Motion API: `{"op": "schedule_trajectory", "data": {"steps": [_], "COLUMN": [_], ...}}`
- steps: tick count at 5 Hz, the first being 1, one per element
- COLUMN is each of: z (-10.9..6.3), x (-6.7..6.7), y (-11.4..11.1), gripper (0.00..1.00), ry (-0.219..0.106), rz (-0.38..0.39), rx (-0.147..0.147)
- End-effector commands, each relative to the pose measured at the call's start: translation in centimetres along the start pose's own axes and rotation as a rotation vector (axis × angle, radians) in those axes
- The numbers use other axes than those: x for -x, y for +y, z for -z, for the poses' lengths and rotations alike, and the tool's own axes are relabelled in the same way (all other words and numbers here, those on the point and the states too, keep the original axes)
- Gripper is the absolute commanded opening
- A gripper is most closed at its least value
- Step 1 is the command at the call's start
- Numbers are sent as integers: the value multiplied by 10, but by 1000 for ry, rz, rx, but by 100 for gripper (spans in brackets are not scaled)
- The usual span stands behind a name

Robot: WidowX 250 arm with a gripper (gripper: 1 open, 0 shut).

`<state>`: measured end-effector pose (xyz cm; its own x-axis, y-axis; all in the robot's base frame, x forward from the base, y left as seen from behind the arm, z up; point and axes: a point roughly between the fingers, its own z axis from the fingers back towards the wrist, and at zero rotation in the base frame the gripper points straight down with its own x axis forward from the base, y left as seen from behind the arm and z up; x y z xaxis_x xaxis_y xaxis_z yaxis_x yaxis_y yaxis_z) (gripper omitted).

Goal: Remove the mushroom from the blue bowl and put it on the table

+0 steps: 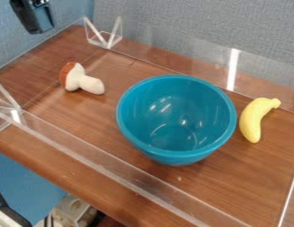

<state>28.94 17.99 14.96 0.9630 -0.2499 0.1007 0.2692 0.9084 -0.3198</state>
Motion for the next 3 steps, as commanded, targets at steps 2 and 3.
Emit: {"op": "schedule_trajectory", "data": {"steps": [2,3], "z": [-13,-4], "x": [-6,-5], "y": [-3,-2], "gripper": [100,100], "ry": [2,26], "rz": [71,110], "rx": [-57,-54]}}
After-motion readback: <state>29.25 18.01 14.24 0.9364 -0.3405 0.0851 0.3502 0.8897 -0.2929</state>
